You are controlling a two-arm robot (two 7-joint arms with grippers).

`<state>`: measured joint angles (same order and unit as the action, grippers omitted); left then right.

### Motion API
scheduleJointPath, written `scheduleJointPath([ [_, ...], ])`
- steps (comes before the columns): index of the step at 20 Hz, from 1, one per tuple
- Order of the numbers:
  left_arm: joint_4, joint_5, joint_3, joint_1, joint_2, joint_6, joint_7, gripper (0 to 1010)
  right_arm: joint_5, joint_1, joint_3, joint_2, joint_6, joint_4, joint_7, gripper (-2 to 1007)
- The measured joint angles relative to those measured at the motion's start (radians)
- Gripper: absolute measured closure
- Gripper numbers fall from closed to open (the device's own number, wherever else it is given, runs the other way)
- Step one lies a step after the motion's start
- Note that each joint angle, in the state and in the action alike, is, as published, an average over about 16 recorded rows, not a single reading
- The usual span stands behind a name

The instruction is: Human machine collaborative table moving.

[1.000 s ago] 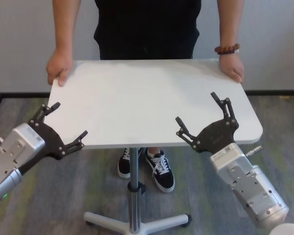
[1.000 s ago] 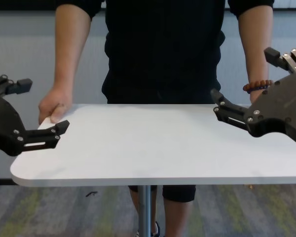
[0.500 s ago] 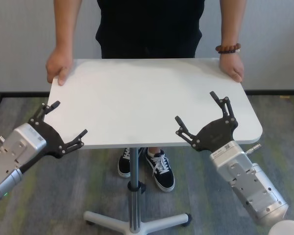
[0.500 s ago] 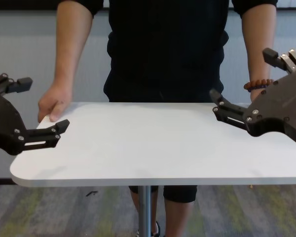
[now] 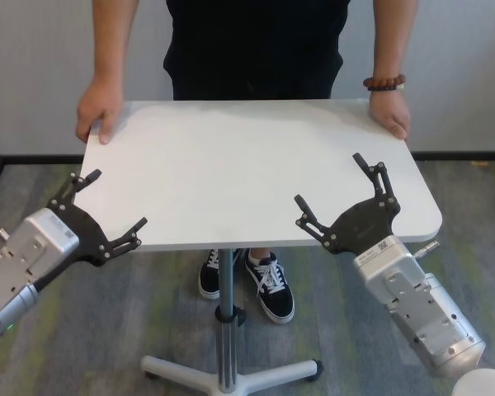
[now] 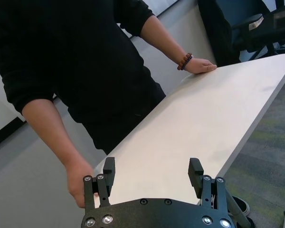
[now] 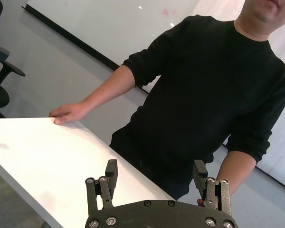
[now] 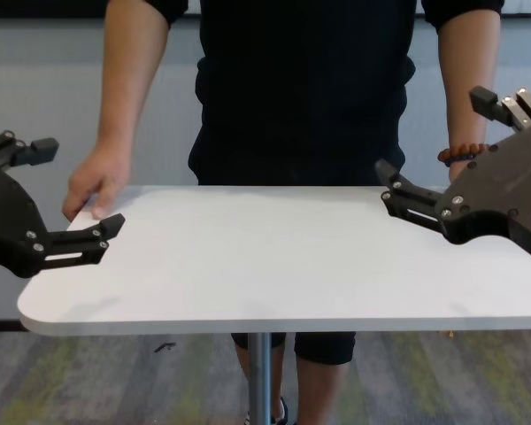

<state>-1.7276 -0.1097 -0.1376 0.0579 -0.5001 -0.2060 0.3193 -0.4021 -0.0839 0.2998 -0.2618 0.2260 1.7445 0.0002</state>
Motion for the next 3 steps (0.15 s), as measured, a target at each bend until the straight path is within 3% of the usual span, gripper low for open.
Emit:
scheduleJointPath([
  [3,0.0,-0.001,0.0,0.0,0.0,0.0,0.0,10,0.001,0.001,0.0,0.0,0.0,-0.001,0.001,4],
])
